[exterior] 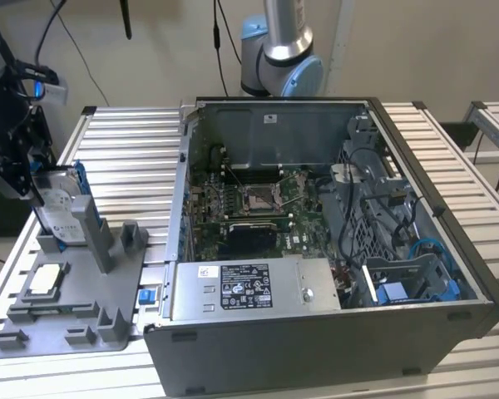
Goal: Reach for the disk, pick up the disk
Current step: 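Pick up the disk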
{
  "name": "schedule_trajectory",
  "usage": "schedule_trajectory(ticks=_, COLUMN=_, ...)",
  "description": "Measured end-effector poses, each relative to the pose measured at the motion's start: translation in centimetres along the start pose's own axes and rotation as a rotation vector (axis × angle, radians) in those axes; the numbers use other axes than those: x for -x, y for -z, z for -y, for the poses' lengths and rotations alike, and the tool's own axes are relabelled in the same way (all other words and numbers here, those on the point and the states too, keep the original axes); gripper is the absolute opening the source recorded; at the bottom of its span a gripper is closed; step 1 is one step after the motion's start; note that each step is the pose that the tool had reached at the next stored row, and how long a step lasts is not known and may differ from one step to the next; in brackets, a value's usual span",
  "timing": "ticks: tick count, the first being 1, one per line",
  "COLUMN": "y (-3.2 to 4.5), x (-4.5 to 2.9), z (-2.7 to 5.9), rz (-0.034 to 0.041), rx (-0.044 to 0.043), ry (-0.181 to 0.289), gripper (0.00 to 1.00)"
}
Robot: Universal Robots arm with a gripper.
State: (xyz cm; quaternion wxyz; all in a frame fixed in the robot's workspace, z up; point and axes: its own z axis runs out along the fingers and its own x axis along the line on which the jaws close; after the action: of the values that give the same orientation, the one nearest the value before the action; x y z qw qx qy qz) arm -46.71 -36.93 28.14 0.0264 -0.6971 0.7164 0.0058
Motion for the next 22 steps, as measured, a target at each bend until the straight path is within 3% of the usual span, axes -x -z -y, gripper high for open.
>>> schedule_trajectory(ticks=12, y=-0.15, x=0.0, z=0.0, rz=0.0002, rx=-0.0003, ry=0.0, gripper=1.0)
schedule_trajectory(ticks=22, y=-1.14, x=-0.05, z=-0.04, rz=0.0, rx=0.0001, ry=0.0, gripper=1.0)
